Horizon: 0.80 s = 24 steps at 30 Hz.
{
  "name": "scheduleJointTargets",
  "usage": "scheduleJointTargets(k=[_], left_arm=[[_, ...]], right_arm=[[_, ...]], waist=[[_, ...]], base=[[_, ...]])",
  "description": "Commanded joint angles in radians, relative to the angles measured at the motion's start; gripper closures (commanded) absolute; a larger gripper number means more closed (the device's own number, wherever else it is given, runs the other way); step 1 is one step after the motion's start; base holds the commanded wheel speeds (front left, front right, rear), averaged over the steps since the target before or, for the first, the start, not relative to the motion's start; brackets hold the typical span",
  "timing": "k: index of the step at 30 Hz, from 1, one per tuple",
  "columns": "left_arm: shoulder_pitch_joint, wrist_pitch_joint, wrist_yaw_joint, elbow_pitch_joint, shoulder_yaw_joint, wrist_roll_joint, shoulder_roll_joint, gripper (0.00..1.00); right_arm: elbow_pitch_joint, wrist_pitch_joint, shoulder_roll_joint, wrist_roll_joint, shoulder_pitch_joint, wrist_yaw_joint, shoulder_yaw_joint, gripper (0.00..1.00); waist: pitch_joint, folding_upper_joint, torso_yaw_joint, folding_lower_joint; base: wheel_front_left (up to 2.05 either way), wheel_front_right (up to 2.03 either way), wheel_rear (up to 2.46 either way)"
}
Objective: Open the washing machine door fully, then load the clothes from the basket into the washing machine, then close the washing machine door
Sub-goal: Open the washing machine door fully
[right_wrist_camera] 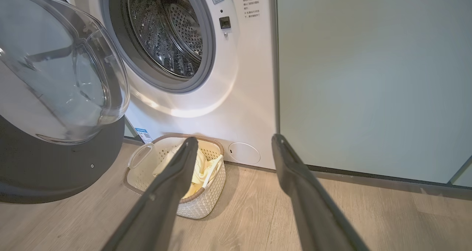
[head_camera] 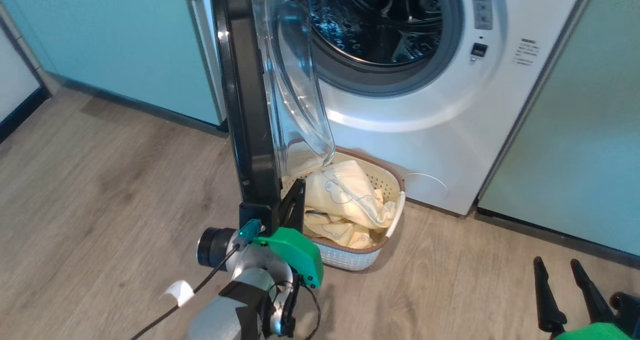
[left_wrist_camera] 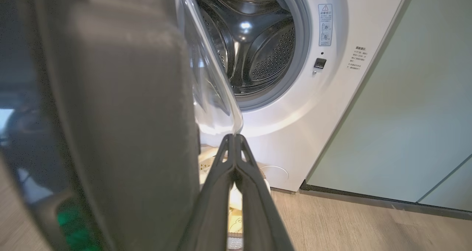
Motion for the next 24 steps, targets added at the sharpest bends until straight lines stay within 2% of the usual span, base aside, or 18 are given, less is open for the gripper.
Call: scheduleJointTargets(k=[1,16,24], left_arm=[[-0.023,-0.009,-0.008,-0.030,0.060,0.021,0.022,1.00],[0.010,-0.009,-0.028,-0.039,0.110,0.056,0.053,1.00],[0.010,-0.009,-0.035,-0.051,0.155,0.066,0.097,1.00]], right_arm=[[-0.027,-0.010,-0.013,0.001,-0.032,0.004,0.014,0.00],[-0.027,-0.010,0.001,0.001,-0.023,0.004,0.007,0.00],[-0.029,-0.010,0.001,0.001,-0.022,0.004,0.007,0.00]], waist=[[-0.002,-0.0001,0.021,0.0000],[-0.005,-0.0001,0.108,0.0000],[-0.002,-0.0001,0.149,0.0000]], base=[[0.00,0.00,0.00],[0.00,0.00,0.00],[0.00,0.00,0.00]])
